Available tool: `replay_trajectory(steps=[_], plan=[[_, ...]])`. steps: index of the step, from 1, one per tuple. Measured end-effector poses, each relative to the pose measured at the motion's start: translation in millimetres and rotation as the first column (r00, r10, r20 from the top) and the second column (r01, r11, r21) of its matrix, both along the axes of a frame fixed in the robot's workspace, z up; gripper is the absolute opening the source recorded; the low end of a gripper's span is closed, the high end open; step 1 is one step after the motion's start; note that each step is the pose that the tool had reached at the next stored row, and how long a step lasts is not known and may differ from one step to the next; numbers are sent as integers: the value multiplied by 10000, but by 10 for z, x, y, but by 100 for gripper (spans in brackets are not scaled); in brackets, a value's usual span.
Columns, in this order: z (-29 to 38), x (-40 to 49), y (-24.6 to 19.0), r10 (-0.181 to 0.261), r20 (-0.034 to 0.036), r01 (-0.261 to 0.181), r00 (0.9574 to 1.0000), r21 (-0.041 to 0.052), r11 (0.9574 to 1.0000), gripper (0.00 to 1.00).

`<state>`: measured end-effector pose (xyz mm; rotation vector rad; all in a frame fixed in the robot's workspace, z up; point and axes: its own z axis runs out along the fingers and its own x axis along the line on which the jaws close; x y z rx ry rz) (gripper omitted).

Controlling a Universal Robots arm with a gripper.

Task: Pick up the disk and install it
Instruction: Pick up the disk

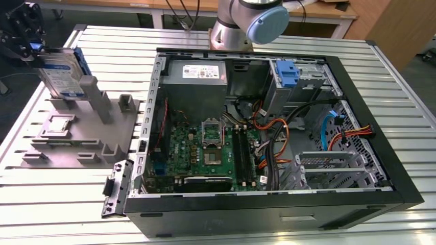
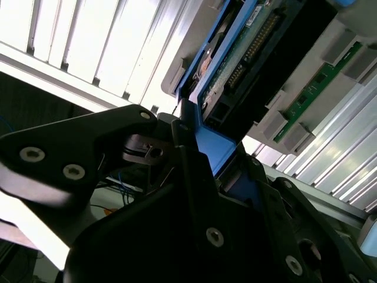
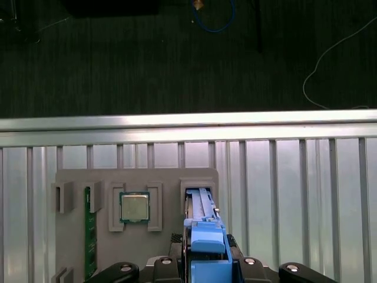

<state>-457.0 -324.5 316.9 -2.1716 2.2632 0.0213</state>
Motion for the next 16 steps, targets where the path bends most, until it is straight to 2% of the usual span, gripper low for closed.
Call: replay_trajectory(steps=[11, 16], plan=[[8, 0, 0, 0, -2, 0, 10000, -1, 10000, 37], [35, 0, 0, 0, -3, 0, 10000, -1, 10000, 37]])
